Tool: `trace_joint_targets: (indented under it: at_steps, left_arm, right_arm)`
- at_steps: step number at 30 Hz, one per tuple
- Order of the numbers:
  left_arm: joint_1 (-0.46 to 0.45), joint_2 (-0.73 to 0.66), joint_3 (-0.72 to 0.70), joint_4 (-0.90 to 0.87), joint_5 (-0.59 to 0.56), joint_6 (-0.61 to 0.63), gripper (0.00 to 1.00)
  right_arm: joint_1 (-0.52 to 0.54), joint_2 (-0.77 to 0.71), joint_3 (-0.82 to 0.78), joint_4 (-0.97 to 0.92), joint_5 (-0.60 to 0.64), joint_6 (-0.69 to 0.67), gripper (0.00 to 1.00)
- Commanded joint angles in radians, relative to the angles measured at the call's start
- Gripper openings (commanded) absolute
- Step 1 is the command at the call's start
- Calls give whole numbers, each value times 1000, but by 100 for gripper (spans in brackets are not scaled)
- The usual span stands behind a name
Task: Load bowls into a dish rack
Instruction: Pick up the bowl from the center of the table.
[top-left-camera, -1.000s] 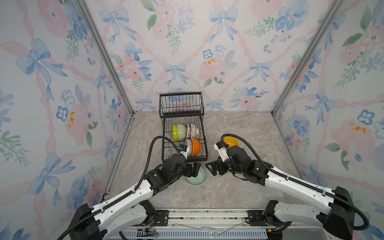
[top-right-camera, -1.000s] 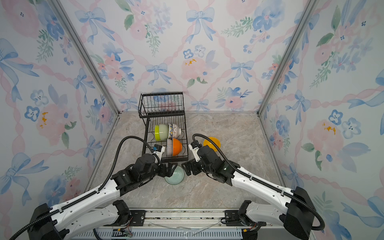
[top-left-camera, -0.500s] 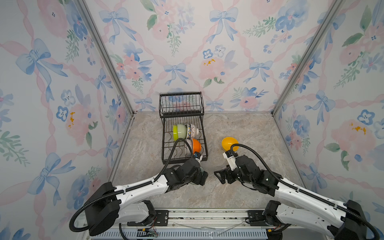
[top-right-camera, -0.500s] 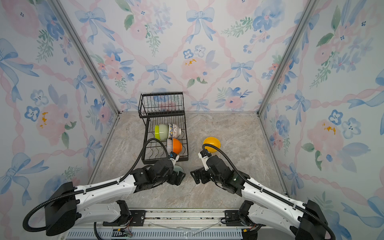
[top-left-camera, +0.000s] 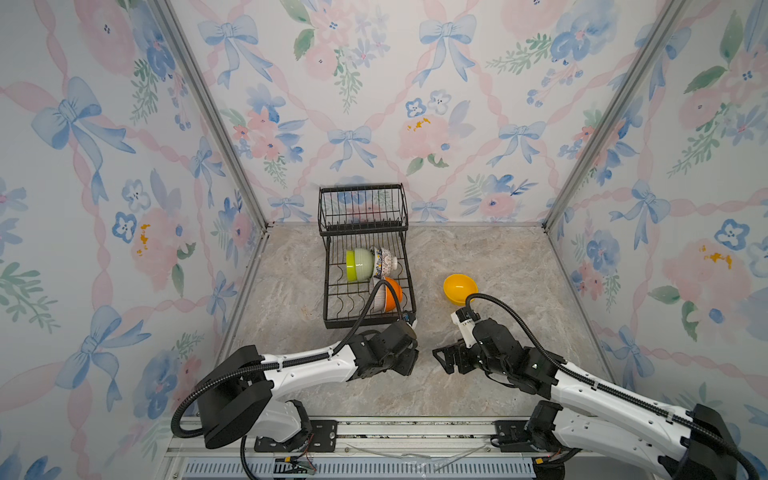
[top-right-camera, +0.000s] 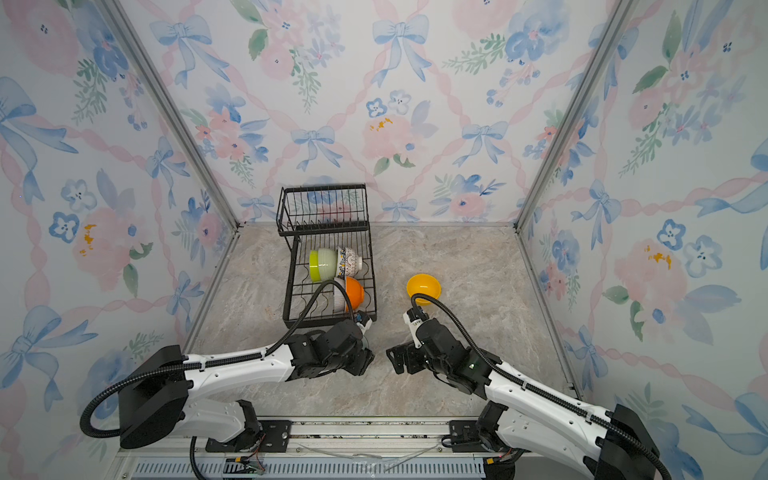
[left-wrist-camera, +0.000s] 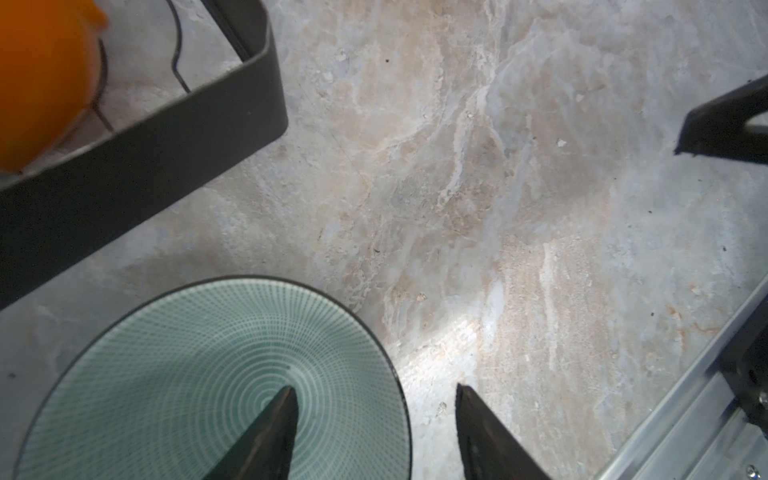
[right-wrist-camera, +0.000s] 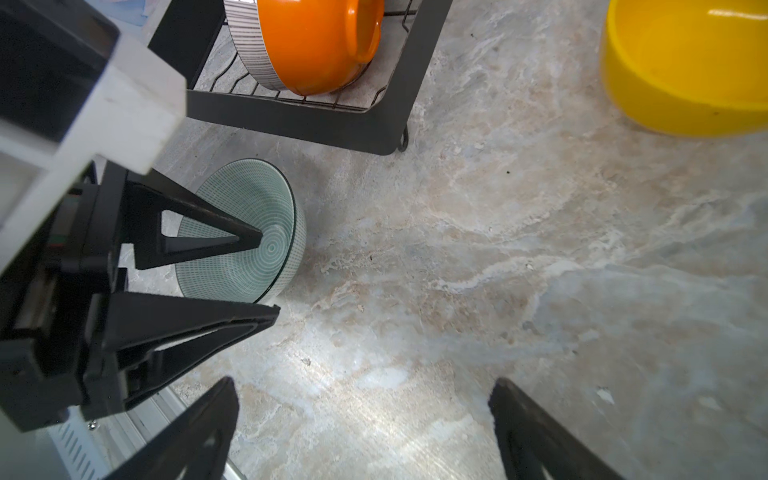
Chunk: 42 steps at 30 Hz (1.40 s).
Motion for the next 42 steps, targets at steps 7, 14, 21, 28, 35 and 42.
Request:
trace_joint_targets:
  at_steps: [7, 14, 21, 28, 35, 42]
  left_arm:
    - [-21, 46, 52, -31, -35, -7, 49]
    - [-30, 71, 53, -58, -71, -24, 40]
    - [-40, 103, 68, -73, -87, -26, 32]
    - [-39, 97, 72, -78, -103, -31, 22]
    - [-40, 74, 73, -83, -91, -32, 6]
    - [-39, 13, 69, -81, -56, -40, 0]
  right_arm:
    - [-12, -46, -31, 6, 32, 33, 96]
    - [-14, -44, -48, 23, 35, 48, 96]
    - [-16, -33, -46, 29, 34, 50, 96]
    - [-17, -29, -56, 38, 32, 57, 96]
    - [-19, -12, -54, 56, 21, 61, 96]
    - [-20, 12, -35, 73, 11, 58, 96]
